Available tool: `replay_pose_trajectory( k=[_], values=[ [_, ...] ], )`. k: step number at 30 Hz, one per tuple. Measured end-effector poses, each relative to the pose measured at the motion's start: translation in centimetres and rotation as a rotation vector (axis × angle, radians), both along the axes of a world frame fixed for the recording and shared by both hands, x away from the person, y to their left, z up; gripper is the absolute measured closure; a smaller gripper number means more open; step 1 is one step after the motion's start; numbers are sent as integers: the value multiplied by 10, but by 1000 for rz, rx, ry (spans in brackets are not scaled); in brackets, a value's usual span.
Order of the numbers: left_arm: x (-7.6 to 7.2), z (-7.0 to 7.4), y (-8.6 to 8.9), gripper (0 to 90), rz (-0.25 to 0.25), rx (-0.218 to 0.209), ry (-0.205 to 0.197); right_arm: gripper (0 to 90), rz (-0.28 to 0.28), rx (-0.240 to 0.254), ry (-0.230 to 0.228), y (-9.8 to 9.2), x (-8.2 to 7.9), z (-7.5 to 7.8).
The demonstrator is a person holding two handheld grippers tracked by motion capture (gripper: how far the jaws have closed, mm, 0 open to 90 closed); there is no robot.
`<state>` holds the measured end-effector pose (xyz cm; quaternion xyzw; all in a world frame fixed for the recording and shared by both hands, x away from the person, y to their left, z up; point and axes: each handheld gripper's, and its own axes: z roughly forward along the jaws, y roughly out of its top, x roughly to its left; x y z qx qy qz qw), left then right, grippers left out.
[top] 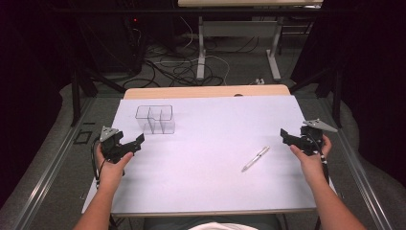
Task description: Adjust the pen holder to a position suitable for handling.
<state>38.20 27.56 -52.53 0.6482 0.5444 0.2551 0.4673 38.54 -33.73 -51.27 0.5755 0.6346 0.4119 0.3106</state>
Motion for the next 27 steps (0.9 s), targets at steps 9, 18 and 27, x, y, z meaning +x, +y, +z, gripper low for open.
replay_pose_trajectory(
  k=[9,18,27],
  values=[
    [3,6,9,153,45,-60,-31,147,5,-13,1,3,-3,-2],
    [14,30,15,342,89,-31,22,150,6,10,15,7,-6,-1],
    [39,64,9,378,86,14,23,153,13,39,24,9,-6,-3]
  ],
)
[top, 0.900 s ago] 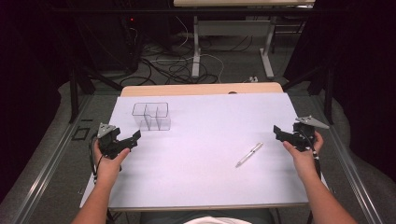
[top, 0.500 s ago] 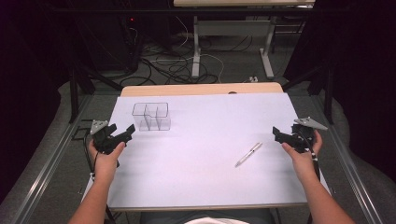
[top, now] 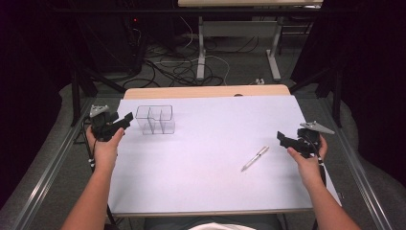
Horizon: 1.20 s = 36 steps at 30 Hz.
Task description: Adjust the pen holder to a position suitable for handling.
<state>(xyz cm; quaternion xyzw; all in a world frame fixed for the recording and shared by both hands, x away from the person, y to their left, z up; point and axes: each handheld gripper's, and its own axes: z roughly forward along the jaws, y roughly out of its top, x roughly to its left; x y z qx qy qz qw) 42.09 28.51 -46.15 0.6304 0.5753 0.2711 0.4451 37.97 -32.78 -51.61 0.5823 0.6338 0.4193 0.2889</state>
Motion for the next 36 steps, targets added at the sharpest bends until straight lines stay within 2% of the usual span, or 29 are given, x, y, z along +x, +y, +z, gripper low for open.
replay_pose_trajectory(
  k=[2,6,7,13,14,15,17,19,21,22,24,26,27,31,34,35,36],
  values=[
    [7,9,-4,382,21,21,7,153,-4,14,5,1,-1,0],
    [17,18,-7,424,25,28,5,153,-2,9,13,0,-1,0],
    [23,22,-10,423,36,49,20,153,-3,12,14,0,-2,0],
    [39,24,-13,468,47,71,57,153,-8,39,20,-2,-1,-1],
    [44,24,-13,479,54,84,76,154,-10,33,30,-3,-2,-1],
    [44,24,-13,508,54,84,76,154,-8,36,18,-3,-1,-2],
    [48,21,-12,538,64,82,76,154,-11,46,23,-4,0,-3],
    [53,16,-12,582,63,93,106,154,-15,56,30,-4,-1,-3],
    [54,14,-11,605,60,94,113,154,-15,56,32,-4,-1,-3],
    [55,12,-11,652,59,94,125,154,-12,49,36,-5,-1,-3],
    [58,9,-11,682,61,114,157,154,-11,51,30,-5,0,-4],
    [59,8,-12,721,63,119,162,154,-12,52,33,-5,0,-5],
    [60,5,-14,741,61,114,182,154,-12,54,35,-4,0,-5],
    [62,1,-19,823,45,152,220,154,-7,52,41,-4,0,-5],
    [63,-2,-21,863,39,162,245,154,-13,52,41,-5,0,-6],
    [64,-3,-22,868,42,164,247,154,-12,49,53,-5,0,-5],
    [65,-4,-22,875,40,162,251,154,-13,58,44,-5,0,-6]
  ],
)
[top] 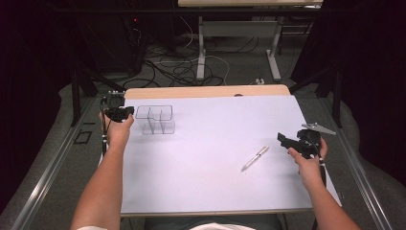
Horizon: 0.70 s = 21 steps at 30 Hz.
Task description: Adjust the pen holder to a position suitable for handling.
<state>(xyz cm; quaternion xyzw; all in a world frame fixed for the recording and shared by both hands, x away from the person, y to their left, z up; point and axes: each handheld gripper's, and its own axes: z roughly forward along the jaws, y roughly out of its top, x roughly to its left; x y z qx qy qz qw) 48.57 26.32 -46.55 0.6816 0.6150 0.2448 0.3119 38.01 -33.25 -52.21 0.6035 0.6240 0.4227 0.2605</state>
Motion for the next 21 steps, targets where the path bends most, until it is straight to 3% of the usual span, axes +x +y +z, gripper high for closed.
replay_pose_trajectory(
  k=[7,10,13,21],
  values=[
    [2,-3,-5,896,-26,4,28,154,0,3,9,0,0,-1],
    [3,-7,-8,896,-21,34,33,154,0,3,12,0,1,-1],
    [4,-9,-7,896,-23,40,72,154,-3,5,8,0,1,-2],
    [2,-13,-6,897,-19,9,32,154,3,5,15,1,1,-2]
  ],
)
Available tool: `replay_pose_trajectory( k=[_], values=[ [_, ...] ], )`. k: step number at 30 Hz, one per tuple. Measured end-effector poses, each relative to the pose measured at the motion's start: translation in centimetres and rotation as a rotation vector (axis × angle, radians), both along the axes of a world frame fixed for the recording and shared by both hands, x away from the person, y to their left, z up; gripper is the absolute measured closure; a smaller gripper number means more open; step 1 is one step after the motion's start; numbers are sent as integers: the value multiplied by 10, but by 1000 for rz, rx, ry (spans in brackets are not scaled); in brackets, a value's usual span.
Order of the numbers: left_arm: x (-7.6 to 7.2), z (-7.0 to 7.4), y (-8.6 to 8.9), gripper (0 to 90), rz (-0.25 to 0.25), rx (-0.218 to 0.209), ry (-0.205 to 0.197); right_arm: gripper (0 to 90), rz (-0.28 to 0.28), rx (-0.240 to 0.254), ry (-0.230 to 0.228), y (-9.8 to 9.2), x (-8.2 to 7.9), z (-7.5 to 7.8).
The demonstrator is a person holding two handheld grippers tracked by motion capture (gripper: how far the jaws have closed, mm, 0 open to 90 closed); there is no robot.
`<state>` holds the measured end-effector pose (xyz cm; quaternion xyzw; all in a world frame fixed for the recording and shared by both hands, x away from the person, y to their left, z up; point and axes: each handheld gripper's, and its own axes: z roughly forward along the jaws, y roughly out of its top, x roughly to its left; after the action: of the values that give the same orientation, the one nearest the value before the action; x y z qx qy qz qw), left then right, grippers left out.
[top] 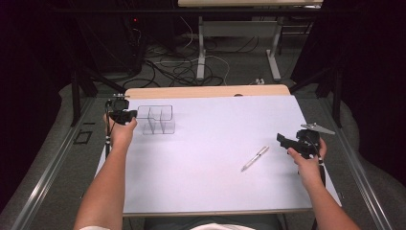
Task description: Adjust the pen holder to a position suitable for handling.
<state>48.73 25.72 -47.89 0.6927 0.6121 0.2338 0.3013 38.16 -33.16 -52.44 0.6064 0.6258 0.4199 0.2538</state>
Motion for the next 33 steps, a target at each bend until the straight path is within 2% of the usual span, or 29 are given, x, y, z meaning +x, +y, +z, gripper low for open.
replay_pose_trajectory(
  k=[10,14,18,24,33],
  values=[
    [-2,-1,-8,897,-33,-6,-4,155,10,-5,5,2,2,-1],
    [-2,-1,-18,897,-58,0,-9,155,13,1,12,2,1,-1],
    [-2,-3,-31,897,-80,-10,-29,155,15,-6,7,2,2,-2],
    [-3,-4,-44,897,-100,-16,-38,155,18,-9,11,2,2,-2],
    [-5,-4,-70,897,-156,-19,-38,155,19,-12,13,3,2,-3]
  ],
)
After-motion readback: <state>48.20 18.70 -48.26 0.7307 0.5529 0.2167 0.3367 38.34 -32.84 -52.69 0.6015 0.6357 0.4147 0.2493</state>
